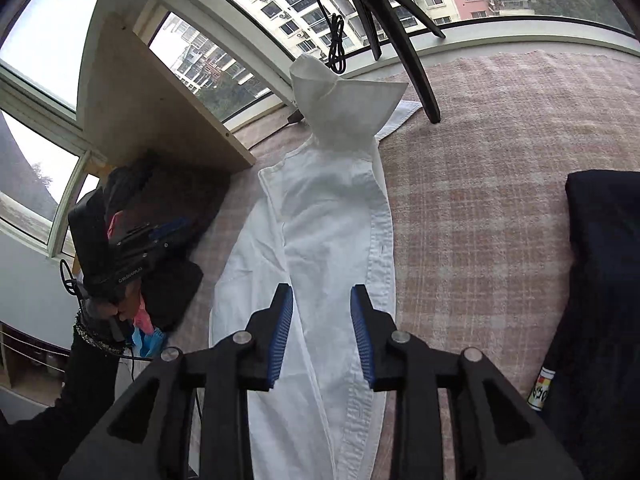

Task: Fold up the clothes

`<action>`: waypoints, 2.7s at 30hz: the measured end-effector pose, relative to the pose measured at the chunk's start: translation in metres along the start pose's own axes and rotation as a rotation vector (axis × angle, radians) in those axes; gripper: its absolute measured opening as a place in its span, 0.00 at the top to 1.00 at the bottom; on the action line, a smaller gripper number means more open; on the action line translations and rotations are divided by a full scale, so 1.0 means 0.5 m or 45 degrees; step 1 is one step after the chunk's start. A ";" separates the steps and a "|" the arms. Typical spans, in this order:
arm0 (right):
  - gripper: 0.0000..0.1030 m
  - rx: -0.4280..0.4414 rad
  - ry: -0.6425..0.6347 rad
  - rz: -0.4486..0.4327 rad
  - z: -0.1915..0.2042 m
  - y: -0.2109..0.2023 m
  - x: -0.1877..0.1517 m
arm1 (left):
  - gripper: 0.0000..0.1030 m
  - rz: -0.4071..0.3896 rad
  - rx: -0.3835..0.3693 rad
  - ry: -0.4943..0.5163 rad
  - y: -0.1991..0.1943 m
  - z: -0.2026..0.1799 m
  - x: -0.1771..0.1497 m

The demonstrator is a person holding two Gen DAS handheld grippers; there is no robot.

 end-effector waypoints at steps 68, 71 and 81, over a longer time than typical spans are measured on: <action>0.86 0.082 0.359 0.039 -0.049 0.117 -0.135 | 0.96 0.176 -0.382 -0.748 0.098 -0.099 -0.181; 0.85 -0.005 0.362 0.103 -0.071 0.147 -0.138 | 0.93 0.216 -0.421 -0.890 0.109 -0.081 -0.190; 0.43 0.108 0.381 -0.107 -0.048 0.043 -0.137 | 0.57 -0.049 -0.313 -0.757 -0.020 -0.045 -0.154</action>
Point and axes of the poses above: each gripper's, at about its wrist camera, not at the fingertips, and y roughly the way its jaws point, z to its left, x to its top, the point moved 7 cm from there along y, roughly the way its jaws point, and after that the axes turned 13 degrees about -z, right-handed, at the moved point
